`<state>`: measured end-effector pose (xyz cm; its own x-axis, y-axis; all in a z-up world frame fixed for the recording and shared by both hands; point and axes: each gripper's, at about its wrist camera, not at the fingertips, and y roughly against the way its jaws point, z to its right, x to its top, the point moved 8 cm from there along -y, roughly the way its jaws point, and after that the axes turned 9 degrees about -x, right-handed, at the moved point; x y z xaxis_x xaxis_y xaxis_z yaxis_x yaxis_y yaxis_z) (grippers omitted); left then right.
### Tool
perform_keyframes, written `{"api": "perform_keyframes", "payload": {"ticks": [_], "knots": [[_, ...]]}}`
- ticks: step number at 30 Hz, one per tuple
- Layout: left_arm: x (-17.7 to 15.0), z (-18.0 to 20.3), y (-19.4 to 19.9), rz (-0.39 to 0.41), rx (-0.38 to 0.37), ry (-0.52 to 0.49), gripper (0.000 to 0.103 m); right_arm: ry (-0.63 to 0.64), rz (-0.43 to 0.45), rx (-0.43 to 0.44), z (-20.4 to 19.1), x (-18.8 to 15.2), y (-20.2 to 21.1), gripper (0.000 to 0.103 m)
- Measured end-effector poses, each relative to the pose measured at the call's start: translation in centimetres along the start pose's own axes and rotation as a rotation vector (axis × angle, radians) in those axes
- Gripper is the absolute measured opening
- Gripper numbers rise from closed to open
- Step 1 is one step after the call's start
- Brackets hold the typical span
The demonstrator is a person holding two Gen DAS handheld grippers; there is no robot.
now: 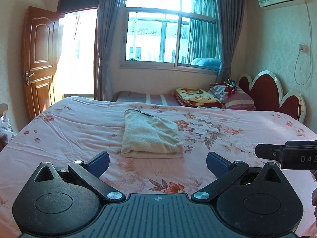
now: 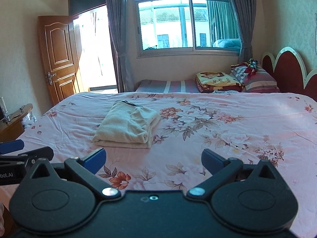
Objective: Fold small clothes
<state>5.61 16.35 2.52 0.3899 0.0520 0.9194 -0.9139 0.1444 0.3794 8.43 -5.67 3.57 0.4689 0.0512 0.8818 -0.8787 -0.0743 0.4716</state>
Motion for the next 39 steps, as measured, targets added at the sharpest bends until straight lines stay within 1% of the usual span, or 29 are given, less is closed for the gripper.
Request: {"api": "perform_keyframes", "payload": {"ticks": [5,14,39], "knots": [[0.49,0.28,-0.5,0.012,0.001,-0.009,0.103,0.001,-0.003,-0.004,0.03,-0.05,-0.35,0.102],[0.55,0.49,-0.76,0.007,0.005,-0.022,0.103,-0.002,-0.004,-0.012,0.08,-0.21,-0.29,0.102],[0.42,0.25,-0.3,0.016,0.011,-0.022,0.103,-0.005,0.001,-0.013,0.2,-0.46,-0.42,0.102]]}}
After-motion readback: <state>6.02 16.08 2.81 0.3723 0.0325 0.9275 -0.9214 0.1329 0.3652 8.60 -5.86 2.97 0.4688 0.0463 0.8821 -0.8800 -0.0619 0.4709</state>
